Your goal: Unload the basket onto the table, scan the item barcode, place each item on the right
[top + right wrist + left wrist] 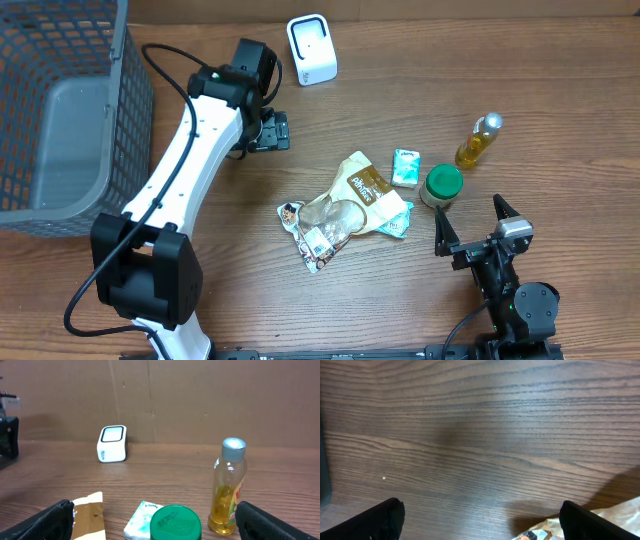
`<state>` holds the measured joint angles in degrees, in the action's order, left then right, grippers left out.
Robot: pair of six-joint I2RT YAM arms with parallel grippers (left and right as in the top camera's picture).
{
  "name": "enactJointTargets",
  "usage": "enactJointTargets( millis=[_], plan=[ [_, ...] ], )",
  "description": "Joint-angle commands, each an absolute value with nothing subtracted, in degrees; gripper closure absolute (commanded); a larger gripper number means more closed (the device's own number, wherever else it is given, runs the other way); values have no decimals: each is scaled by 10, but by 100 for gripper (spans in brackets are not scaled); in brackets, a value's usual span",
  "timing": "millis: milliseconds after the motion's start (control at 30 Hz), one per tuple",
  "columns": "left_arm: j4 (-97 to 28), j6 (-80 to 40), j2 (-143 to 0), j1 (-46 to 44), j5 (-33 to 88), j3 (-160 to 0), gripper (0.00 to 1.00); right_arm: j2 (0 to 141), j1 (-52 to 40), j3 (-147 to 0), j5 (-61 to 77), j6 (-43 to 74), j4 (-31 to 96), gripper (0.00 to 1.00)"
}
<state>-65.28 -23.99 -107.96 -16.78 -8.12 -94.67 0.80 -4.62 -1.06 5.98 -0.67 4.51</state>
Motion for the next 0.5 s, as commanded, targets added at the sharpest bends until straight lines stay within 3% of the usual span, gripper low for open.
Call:
enactJointTargets(
  millis=[0, 467],
  plan=[
    [-638, -236, -1060, -166, -74, -922, 0, 2, -45, -4, 59, -9, 43, 0],
    [-500, -235, -1032, -165, -60, -799, 0, 2, -45, -4, 59, -9, 43, 0]
  ],
)
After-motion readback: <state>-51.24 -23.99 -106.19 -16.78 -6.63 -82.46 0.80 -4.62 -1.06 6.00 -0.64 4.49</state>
